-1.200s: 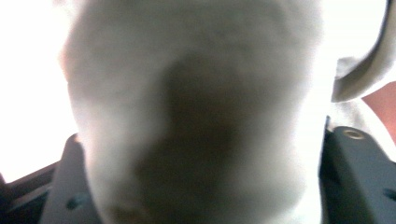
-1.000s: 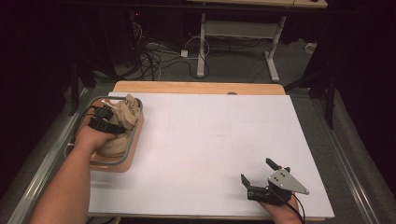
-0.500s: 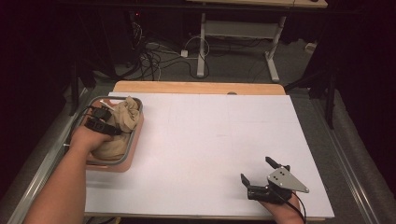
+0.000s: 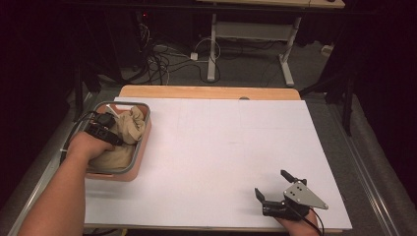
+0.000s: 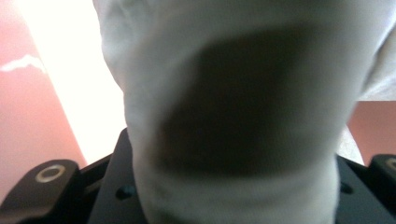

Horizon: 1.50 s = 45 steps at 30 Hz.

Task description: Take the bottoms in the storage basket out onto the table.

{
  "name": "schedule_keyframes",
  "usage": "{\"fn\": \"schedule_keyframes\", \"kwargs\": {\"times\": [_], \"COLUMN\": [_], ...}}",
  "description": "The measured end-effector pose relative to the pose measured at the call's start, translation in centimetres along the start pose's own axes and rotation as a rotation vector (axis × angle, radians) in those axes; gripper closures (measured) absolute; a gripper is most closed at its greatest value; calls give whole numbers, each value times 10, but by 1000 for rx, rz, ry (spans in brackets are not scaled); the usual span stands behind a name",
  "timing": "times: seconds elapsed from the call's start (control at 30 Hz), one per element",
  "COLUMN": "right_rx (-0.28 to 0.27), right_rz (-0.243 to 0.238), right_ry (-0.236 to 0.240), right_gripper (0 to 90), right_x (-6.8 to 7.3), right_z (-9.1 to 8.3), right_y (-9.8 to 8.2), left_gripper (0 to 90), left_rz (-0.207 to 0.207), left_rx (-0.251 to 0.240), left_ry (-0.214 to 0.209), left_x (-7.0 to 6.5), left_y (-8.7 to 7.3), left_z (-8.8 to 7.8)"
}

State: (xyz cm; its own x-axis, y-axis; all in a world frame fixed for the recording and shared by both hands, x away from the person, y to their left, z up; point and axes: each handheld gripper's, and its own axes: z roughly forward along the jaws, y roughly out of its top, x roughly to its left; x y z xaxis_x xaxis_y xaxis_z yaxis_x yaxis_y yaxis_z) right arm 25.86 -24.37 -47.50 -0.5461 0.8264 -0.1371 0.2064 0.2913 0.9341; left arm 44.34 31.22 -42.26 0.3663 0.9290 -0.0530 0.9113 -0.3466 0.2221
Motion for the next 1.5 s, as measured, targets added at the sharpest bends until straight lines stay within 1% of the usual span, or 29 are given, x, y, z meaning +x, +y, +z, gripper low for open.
{"fn": "schedule_keyframes", "kwargs": {"times": [0.07,0.1,0.2,0.23,0.3,0.33,0.37,0.4,0.43,0.47,0.5,0.57,0.6,0.63,0.67,0.7,0.8,0.83,0.87,0.9,1.07,1.1,1.13,1.2,1.23,1.27,1.5], "right_rx": [0,0,1,2,4,4,5,5,6,6,8,8,8,8,9,9,11,12,12,11,13,15,15,17,18,18,18], "right_rz": [-2,-2,0,1,4,4,2,2,-3,-3,-3,-3,-1,-1,0,-2,0,-5,-5,-7,-4,-4,-4,-4,-5,-4,-8], "right_ry": [0,-2,-2,-1,0,0,1,1,2,2,2,2,2,3,3,2,3,5,5,6,6,5,5,6,7,7,7], "right_gripper": [4,4,4,4,4,4,4,4,4,4,4,4,4,4,4,4,4,4,4,4,4,4,4,4,4,4,4], "right_x": [0,0,0,0,1,1,1,1,1,1,1,0,0,0,0,1,1,2,2,2,2,1,1,2,2,2,2], "right_z": [-1,-1,-2,-2,-2,-2,-1,-1,-1,-1,-1,-1,-1,-1,-1,-1,-1,-1,-1,-1,-1,0,0,0,0,0,1], "right_y": [0,0,-1,-1,-1,-1,-2,-2,-2,-2,-2,-3,-3,-3,-3,-3,-3,-3,-3,-3,-3,-4,-4,-4,-4,-4,-4], "left_gripper": [616,616,616,616,616,616,616,616,616,616,616,616,616,616,616,616,615,615,615,615,615,615,615,615,615,615,614], "left_rz": [8,9,6,8,9,9,11,11,19,19,24,33,33,38,38,40,47,55,55,59,64,70,70,77,80,80,83], "left_rx": [18,36,48,64,77,77,91,91,106,106,123,143,143,158,158,173,187,202,202,216,238,250,250,266,281,281,300], "left_ry": [3,2,2,4,6,6,9,9,20,20,25,32,32,37,37,43,48,53,53,56,54,55,55,60,60,60,32], "left_x": [-1,-1,-1,-1,0,0,0,0,-1,-1,-1,-2,-2,-3,-3,-3,-4,-5,-5,-5,-5,-5,-5,-5,-5,-5,-6], "left_y": [-1,-1,-2,-3,-3,-3,-3,-3,-3,-3,-2,-1,-1,0,0,1,3,5,5,7,11,14,14,16,18,18,22], "left_z": [-1,-2,-3,-4,-5,-5,-6,-6,-7,-7,-8,-9,-9,-11,-11,-12,-13,-14,-14,-16,-20,-22,-22,-24,-26,-26,-30]}}
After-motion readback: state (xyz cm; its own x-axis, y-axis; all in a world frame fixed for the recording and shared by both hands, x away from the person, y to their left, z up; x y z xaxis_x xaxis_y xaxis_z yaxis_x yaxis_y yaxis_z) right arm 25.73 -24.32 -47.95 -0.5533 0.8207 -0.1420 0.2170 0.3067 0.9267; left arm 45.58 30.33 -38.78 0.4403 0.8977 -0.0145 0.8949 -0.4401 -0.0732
